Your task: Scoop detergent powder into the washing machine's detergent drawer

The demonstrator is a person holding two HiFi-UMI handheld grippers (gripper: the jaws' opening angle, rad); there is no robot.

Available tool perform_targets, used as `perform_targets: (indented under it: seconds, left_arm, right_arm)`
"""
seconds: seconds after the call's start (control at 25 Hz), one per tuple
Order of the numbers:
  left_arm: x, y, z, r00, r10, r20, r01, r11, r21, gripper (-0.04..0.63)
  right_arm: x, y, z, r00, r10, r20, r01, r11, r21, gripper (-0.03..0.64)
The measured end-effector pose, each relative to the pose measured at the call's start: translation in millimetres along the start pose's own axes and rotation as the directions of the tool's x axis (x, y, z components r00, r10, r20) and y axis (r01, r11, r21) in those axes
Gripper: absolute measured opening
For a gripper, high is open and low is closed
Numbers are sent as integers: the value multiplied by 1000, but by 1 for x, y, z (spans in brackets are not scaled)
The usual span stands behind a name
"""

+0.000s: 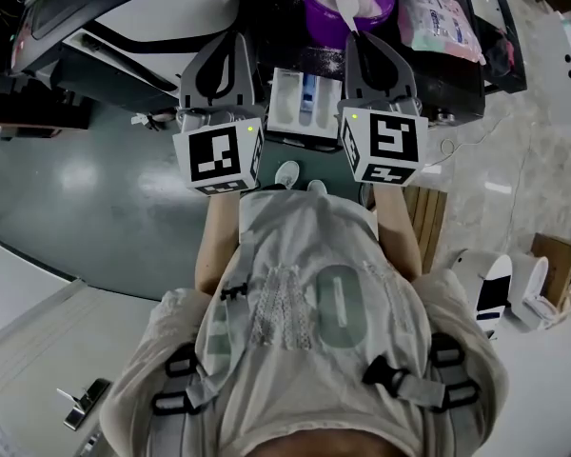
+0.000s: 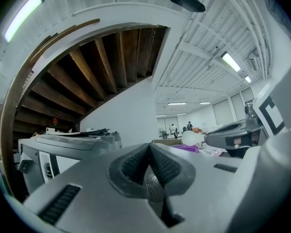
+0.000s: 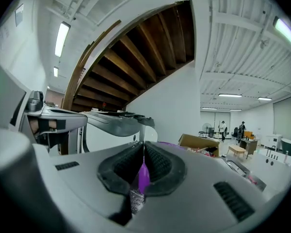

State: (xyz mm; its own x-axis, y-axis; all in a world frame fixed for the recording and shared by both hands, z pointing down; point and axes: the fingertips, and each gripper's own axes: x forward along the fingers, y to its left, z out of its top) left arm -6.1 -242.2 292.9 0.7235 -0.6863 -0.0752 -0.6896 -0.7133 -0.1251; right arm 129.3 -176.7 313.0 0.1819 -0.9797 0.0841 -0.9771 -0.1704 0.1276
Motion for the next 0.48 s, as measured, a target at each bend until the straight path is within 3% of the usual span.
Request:
perform_targets:
  seconds: [0.48]
  left_arm:
    - [4, -9, 0, 1000, -23, 0, 23, 1000, -1, 20]
  right_arm:
    - [-1, -2, -3, 1000, 6, -10, -6, 1000, 5, 14]
